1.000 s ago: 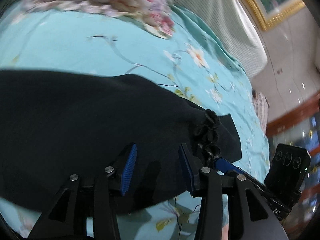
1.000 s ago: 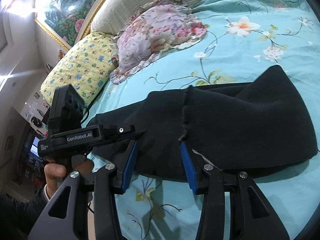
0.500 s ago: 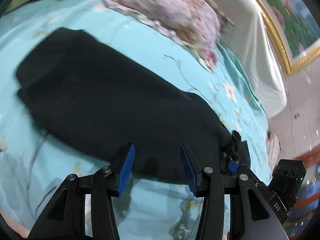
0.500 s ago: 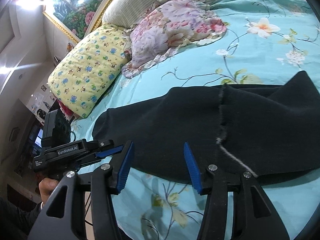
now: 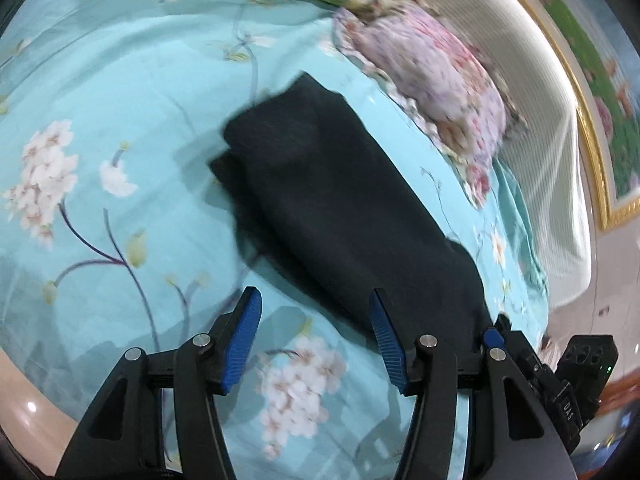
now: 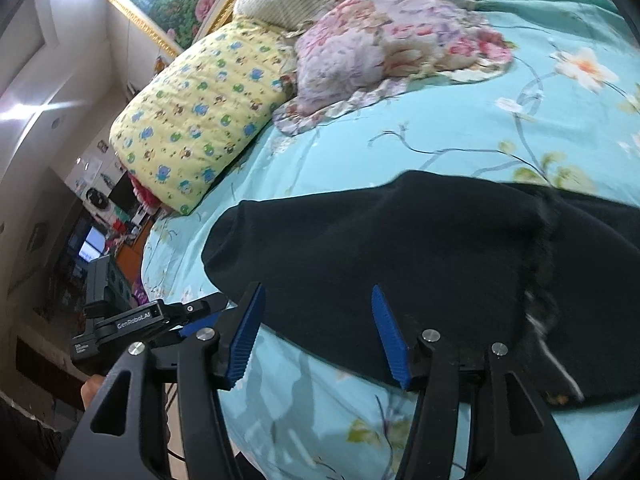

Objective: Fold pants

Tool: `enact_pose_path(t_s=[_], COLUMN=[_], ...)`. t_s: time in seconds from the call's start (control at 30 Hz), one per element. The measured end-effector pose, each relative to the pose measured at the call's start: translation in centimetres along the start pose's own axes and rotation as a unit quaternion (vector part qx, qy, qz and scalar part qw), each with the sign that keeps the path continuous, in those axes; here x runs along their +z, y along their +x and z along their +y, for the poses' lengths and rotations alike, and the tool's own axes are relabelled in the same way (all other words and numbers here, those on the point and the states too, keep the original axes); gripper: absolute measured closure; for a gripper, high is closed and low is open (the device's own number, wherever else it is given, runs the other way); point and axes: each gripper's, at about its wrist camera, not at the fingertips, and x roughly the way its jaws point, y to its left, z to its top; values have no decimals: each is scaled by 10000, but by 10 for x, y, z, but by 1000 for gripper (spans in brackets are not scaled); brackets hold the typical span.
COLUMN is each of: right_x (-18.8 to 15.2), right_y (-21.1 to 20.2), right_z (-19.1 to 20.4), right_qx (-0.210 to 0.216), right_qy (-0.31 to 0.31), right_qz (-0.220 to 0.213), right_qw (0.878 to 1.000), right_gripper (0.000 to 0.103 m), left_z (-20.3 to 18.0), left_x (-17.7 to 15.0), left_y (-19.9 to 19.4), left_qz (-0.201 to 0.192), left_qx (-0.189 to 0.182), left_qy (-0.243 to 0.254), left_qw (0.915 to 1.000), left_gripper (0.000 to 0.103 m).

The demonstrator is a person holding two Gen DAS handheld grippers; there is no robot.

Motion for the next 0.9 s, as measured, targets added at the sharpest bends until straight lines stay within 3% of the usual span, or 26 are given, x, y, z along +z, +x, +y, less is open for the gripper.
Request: enact_pose_path(t_s=[0.13, 0.3, 0.7, 0.9], right_x=[12, 32, 82, 102], right_y=[17, 37, 91, 138], right_z=[15, 32, 58, 72], right_qx=[67, 145, 169, 360], right_qy=[-267, -602, -1189, -1631], right_qz=[157, 310, 643, 1156], right_qw=[9995, 9976, 9907, 9791], right_gripper=[46, 46, 46, 46], left_z=[13, 26, 34, 38], left_x=[13, 22, 50, 61], left_y=[0, 11, 32, 37], left_qz=[-73, 119, 42, -20], left_qx=[-39, -320, -593, -667], left_qy=[-243, -645, -935, -946], left_qw=[9997, 9973, 9938, 9933], left_gripper=[46, 46, 46, 48])
